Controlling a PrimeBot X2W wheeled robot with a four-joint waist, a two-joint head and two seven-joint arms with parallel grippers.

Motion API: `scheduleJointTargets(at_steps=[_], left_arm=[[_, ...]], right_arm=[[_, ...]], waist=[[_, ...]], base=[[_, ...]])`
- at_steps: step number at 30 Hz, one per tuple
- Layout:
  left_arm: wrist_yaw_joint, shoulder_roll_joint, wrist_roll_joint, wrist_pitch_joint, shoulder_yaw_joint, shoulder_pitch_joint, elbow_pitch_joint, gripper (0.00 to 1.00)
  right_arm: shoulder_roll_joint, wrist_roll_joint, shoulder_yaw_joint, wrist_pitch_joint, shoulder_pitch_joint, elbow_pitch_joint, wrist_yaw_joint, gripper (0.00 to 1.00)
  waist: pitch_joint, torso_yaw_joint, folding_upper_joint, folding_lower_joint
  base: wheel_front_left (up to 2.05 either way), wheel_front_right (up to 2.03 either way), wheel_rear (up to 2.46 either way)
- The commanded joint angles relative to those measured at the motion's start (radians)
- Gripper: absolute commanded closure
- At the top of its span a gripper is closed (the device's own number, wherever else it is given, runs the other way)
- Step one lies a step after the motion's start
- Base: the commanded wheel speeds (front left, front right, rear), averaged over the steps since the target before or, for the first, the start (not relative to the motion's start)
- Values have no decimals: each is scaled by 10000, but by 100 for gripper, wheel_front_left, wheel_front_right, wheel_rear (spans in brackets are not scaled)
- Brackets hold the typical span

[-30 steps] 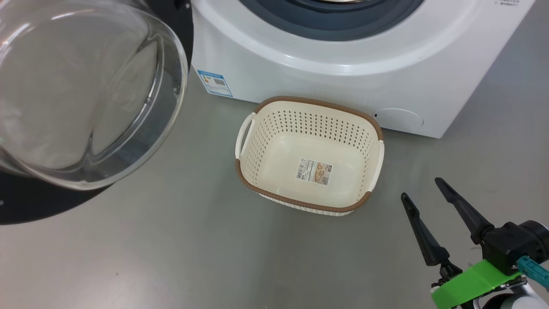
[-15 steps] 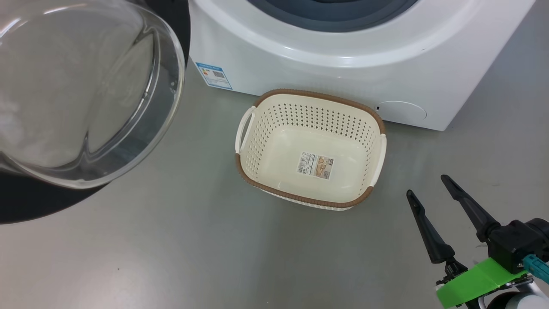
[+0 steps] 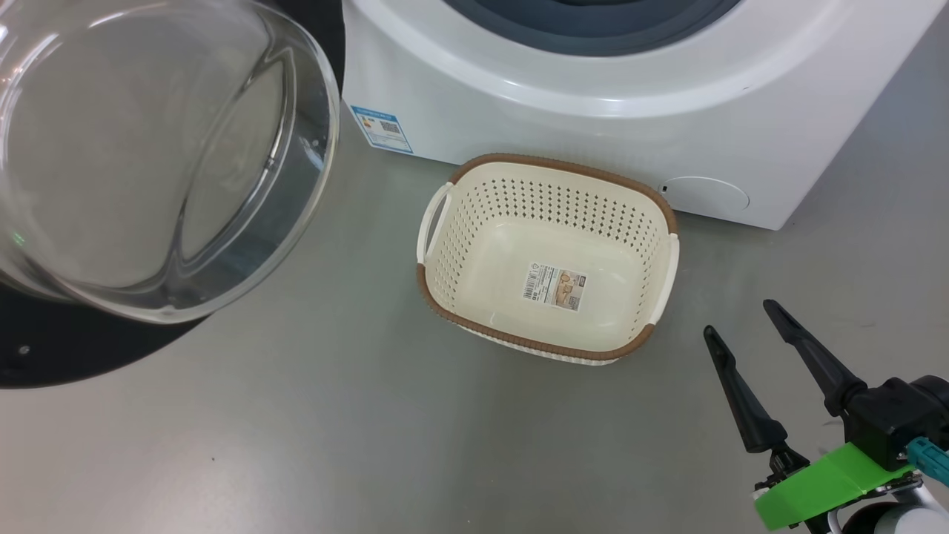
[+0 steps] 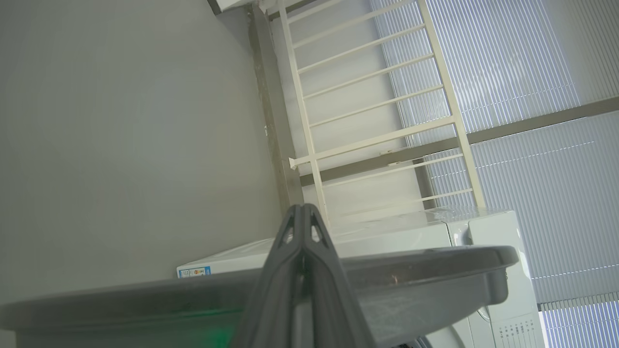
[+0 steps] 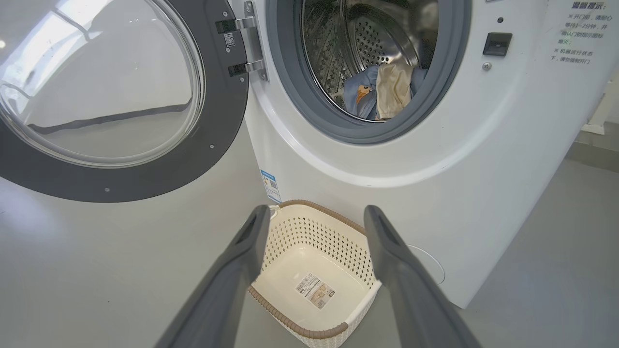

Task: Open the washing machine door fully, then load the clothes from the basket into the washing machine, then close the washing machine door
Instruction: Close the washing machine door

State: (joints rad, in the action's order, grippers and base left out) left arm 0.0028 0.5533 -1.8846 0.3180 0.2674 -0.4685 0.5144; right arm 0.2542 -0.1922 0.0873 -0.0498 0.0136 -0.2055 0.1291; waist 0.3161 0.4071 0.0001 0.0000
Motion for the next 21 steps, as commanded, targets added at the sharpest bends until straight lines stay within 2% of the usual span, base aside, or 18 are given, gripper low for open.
scheduleJointTargets(at_steps=[1,21], left_arm=[[-119,474,-119,344,118,100,-417,100],[-358,95,-941,2147,250,2155,-3125,100]], right_arm=[[5,-100,204,-15,208,-281,16,0],[-425,-85,151,-372,126,104,16,0]], waist=[[-2,10,-1,0],[-551,-53,-1,0]], base=[[0,0,0],[0,0,0]])
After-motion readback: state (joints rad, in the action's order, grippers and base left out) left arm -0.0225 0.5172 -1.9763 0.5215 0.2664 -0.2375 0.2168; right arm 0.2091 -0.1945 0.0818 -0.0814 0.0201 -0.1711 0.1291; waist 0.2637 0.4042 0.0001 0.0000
